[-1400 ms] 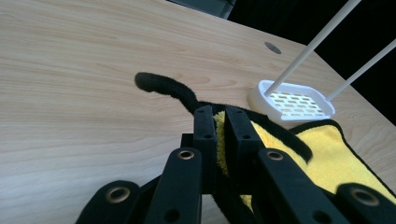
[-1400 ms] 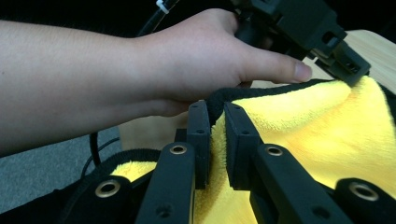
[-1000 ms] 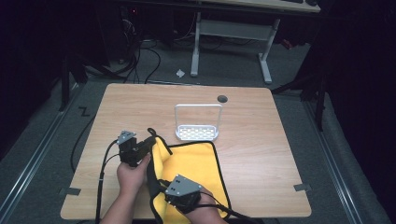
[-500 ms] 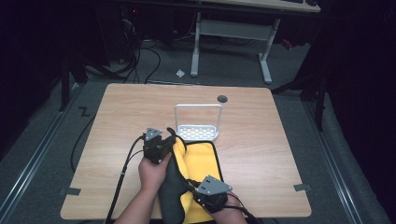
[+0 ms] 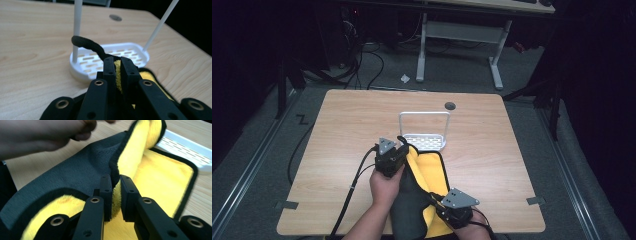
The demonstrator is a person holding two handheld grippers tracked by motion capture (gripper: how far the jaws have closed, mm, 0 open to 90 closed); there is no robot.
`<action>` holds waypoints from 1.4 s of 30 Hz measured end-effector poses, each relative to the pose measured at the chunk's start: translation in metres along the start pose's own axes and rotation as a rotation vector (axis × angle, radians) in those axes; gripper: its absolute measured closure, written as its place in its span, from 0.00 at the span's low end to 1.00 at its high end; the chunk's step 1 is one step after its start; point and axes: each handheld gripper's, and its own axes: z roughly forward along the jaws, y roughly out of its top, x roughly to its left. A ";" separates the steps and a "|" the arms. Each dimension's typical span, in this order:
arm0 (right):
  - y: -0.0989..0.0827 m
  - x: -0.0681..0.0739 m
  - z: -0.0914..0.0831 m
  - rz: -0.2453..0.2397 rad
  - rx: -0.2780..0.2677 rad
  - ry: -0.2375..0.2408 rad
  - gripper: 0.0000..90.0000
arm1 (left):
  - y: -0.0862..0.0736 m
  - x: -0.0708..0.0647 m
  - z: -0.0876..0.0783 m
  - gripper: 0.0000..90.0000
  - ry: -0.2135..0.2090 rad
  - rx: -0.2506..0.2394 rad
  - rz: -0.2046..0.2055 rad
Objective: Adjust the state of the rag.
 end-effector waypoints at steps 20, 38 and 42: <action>-0.023 -0.025 -0.023 0.091 0.053 -0.029 0.79 | 0.002 -0.034 0.048 0.71 -0.169 0.103 -0.001; -0.016 -0.044 -0.015 0.142 0.028 -0.081 0.72 | -0.021 0.026 0.002 0.61 -0.053 0.188 0.094; -0.002 -0.059 0.003 0.174 0.026 -0.108 0.70 | -0.033 0.027 -0.016 0.62 -0.081 0.187 0.065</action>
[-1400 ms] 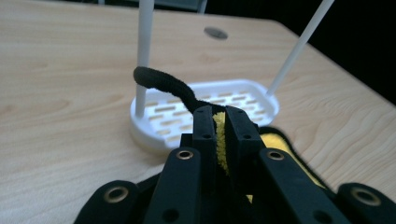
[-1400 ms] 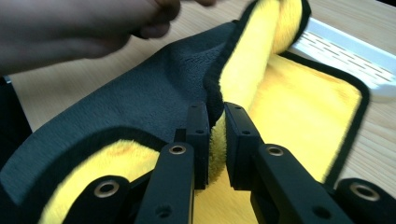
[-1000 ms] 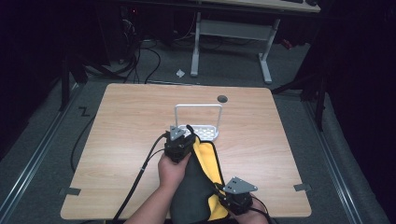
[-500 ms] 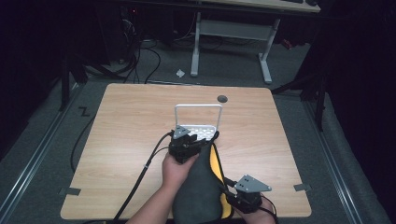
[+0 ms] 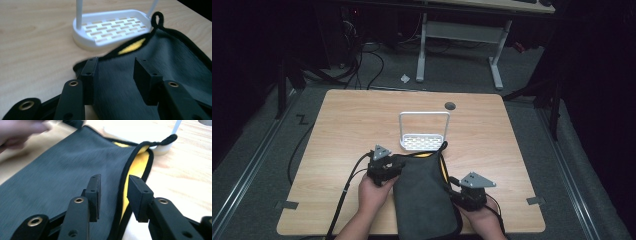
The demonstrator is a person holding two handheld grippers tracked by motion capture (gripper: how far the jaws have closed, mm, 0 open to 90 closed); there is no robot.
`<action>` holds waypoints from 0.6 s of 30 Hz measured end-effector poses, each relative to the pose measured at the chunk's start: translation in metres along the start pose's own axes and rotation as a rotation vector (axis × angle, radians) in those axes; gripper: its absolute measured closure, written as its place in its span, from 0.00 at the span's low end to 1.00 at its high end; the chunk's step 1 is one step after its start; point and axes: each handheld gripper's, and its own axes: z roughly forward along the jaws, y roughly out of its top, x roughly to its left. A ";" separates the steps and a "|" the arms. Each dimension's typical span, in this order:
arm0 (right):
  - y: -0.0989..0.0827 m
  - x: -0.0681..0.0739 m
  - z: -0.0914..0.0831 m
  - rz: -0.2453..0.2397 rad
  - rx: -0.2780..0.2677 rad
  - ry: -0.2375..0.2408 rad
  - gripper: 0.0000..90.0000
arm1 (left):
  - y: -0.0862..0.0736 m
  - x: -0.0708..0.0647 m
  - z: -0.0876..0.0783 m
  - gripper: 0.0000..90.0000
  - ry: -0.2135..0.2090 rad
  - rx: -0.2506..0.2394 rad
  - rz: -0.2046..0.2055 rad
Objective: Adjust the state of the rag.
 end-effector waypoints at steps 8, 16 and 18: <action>0.034 -0.022 0.050 0.047 0.021 -0.058 0.70 | -0.024 -0.009 -0.020 0.62 -0.054 0.024 0.018; 0.029 -0.036 0.089 0.017 0.172 -0.102 0.90 | -0.033 -0.012 -0.006 0.61 -0.090 0.078 0.030; 0.027 -0.038 0.091 0.018 0.172 -0.099 0.91 | -0.032 -0.011 -0.003 0.62 -0.078 0.084 0.032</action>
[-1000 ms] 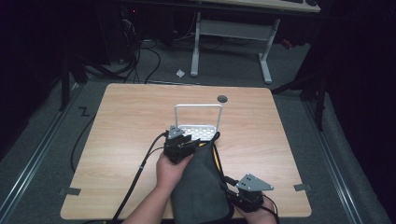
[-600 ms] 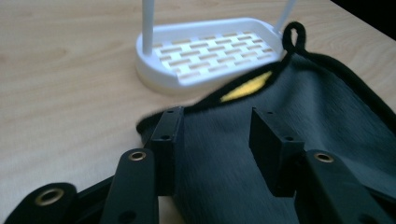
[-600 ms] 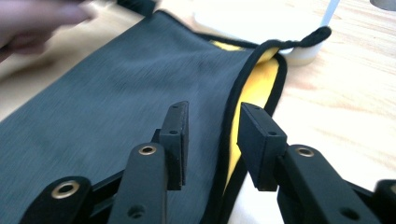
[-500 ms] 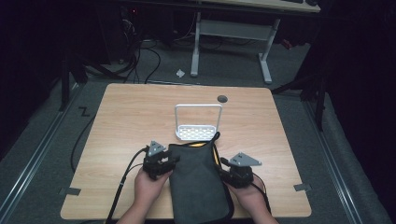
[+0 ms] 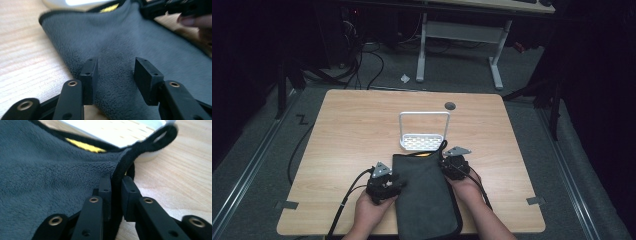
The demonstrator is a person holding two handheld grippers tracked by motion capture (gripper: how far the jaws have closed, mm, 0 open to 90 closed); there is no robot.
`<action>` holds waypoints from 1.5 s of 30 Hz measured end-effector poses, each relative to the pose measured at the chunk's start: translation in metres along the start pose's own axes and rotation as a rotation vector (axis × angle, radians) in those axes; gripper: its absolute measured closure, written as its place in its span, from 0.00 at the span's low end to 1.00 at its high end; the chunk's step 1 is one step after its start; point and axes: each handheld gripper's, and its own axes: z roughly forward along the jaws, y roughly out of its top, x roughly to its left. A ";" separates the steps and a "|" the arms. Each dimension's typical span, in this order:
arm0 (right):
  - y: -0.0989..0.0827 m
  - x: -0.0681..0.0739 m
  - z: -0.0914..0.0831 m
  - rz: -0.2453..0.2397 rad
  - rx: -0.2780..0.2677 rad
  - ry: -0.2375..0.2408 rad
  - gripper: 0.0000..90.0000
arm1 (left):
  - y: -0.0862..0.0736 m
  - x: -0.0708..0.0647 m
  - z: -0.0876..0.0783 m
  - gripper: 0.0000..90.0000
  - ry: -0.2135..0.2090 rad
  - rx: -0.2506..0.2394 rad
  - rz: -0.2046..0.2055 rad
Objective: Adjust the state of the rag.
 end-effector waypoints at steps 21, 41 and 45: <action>-0.041 0.009 -0.040 -0.039 -0.015 0.043 0.90 | -0.010 -0.013 -0.012 0.67 -0.069 0.063 0.076; -0.039 -0.010 -0.044 0.024 -0.084 0.001 0.77 | 0.022 0.024 0.008 0.55 0.007 -0.002 -0.042; -0.040 -0.015 -0.043 0.027 -0.077 -0.022 0.77 | 0.024 0.027 0.021 0.53 0.010 0.010 -0.061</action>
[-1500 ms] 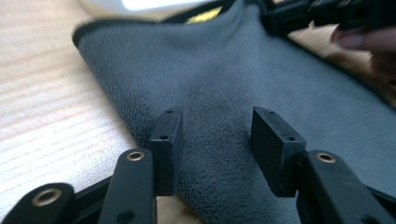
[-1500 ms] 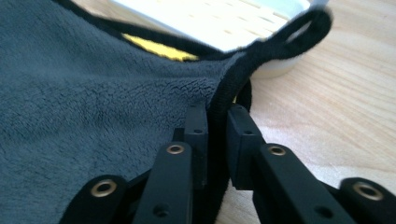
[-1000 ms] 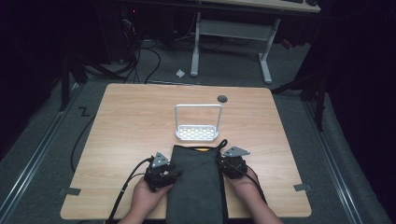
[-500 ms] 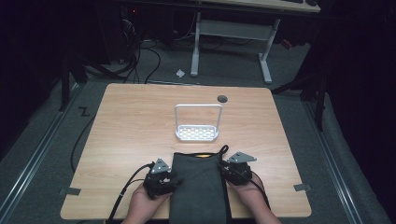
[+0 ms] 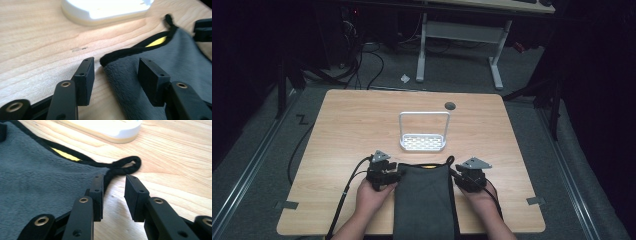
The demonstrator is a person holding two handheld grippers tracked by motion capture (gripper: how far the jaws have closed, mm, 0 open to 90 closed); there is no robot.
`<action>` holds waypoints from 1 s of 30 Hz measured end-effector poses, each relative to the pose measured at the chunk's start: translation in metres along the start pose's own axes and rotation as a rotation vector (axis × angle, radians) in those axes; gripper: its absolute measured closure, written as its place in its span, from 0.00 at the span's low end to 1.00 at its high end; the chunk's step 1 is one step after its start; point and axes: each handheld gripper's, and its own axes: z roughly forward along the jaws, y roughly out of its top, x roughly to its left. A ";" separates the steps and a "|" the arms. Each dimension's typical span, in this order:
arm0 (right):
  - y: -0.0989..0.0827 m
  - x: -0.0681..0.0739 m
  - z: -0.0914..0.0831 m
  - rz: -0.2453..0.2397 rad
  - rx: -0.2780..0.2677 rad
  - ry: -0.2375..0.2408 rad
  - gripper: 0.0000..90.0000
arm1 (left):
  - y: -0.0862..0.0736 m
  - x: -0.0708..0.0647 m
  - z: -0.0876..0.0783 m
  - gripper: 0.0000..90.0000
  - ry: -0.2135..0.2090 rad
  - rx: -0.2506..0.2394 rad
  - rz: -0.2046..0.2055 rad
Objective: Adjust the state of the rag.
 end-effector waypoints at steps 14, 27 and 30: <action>0.008 0.006 -0.014 0.011 -0.076 0.030 0.73 | 0.007 0.002 0.012 0.87 -0.022 0.011 -0.009; 0.014 0.013 0.022 0.054 0.096 0.077 0.40 | -0.002 0.011 -0.009 0.67 -0.061 -0.068 -0.105; 0.014 0.014 0.023 0.051 0.089 0.072 0.40 | -0.003 0.007 -0.005 0.62 -0.083 -0.027 -0.107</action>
